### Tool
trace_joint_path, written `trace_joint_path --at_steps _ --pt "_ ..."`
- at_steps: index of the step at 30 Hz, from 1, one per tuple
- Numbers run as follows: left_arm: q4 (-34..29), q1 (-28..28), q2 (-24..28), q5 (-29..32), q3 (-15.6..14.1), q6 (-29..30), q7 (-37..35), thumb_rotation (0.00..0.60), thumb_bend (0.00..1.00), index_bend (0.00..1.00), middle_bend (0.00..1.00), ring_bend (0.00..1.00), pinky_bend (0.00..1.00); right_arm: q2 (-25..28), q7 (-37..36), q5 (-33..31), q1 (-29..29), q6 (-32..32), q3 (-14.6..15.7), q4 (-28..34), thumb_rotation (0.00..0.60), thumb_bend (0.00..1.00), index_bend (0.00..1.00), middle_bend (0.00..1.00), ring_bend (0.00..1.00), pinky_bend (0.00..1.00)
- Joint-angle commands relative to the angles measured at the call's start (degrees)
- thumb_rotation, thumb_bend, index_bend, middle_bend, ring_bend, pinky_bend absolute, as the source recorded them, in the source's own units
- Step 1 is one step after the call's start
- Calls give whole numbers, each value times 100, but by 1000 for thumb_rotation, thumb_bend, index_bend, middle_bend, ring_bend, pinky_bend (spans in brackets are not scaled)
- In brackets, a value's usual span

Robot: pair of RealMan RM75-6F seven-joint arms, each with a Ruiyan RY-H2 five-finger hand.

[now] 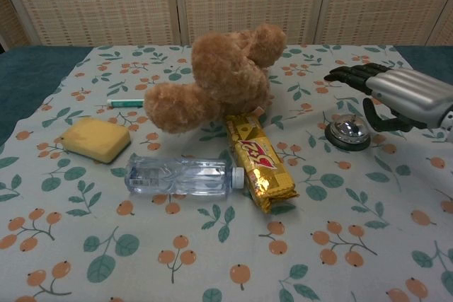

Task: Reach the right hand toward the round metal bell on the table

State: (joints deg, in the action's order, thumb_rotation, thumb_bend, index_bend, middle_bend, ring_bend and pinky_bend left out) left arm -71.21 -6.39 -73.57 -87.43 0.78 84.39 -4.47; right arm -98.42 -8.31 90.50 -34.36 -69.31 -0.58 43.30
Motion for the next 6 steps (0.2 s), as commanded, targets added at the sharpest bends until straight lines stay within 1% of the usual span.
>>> trace_joint_path --at_steps 1,3,4,5,6 --pt "-20 7 5 -24 0 35 6 600 588 340 326 283 489 1053 1337 -247 1071 -999 111 1445 600 875 2 0 0 0" --pt "-21 8 5 -29 0 42 9 600 588 340 326 283 489 1104 1412 -295 1160 -1051 116 1549 600 872 11 0 0 0" --pt "-20 8 3 -35 0 49 12 600 588 340 326 283 489 1147 1477 -394 1274 -1093 107 1641 600 853 18 0 0 0" --pt "-13 8 -3 -41 0 56 20 600 589 340 327 283 489 1225 1628 -620 1523 -1137 116 1796 600 833 23 0 0 0" --pt "-8 7 -8 -41 0 53 27 600 589 340 327 283 489 1274 1774 -739 1637 -1133 118 1873 600 793 28 0 0 0"
